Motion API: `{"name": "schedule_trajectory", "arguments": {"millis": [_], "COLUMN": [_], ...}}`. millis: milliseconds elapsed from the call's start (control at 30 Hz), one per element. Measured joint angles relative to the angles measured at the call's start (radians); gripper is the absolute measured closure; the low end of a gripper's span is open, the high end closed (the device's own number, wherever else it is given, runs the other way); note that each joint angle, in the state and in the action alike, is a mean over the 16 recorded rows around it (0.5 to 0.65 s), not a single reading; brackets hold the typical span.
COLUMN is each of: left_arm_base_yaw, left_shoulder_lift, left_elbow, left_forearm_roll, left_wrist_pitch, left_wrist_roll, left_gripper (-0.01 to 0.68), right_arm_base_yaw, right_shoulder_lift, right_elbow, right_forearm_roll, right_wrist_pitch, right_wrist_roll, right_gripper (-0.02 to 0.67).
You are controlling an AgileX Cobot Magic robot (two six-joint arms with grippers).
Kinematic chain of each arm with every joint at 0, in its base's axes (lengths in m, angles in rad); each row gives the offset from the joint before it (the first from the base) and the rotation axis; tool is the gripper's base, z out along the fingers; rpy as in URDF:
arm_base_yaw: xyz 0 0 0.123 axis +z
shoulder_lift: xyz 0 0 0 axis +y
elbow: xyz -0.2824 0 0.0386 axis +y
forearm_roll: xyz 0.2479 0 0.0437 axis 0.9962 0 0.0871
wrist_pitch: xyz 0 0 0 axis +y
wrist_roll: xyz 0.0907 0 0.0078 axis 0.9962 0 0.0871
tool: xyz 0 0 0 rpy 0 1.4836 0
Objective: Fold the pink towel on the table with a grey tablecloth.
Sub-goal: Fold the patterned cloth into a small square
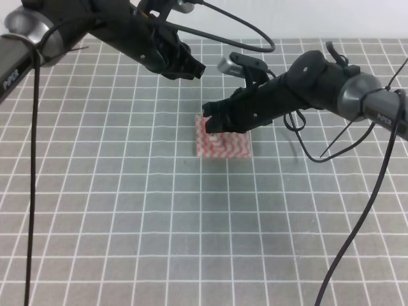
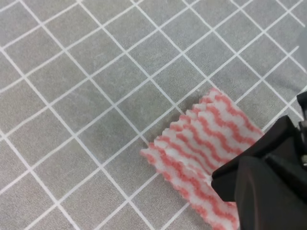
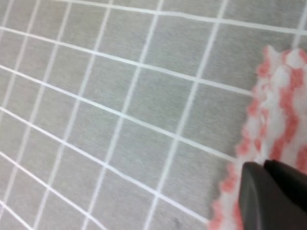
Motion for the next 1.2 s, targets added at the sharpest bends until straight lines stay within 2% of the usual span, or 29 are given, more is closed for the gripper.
{"name": "schedule_trajectory", "arguments": {"millis": [567,800,1000,1200], "left_arm_base_yaw": [0.0,0.0,0.0,0.002], "left_shoulder_lift": [-0.002,-0.001,-0.001,0.0], "left_elbow": [0.0,0.0,0.001,0.0], "left_forearm_roll": [-0.003,-0.004,-0.004,-0.003], "left_wrist_pitch": [-0.011,-0.008,0.003,0.016], "left_wrist_roll": [0.009,0.016,0.024,0.031], "left_gripper": [0.675,0.675,0.675,0.675], "right_arm_base_yaw": [0.02,0.024,0.014,-0.002], "right_shoulder_lift": [0.035,0.035,0.034,0.039], "right_elbow": [0.0,0.0,-0.012,-0.028], "right_forearm_roll": [0.068,0.115,0.189,0.166], "right_wrist_pitch": [-0.031,-0.02,0.05,0.125], "right_wrist_roll": [-0.034,-0.057,-0.14,-0.185], "right_gripper": [0.648,0.565,0.497,0.536]}}
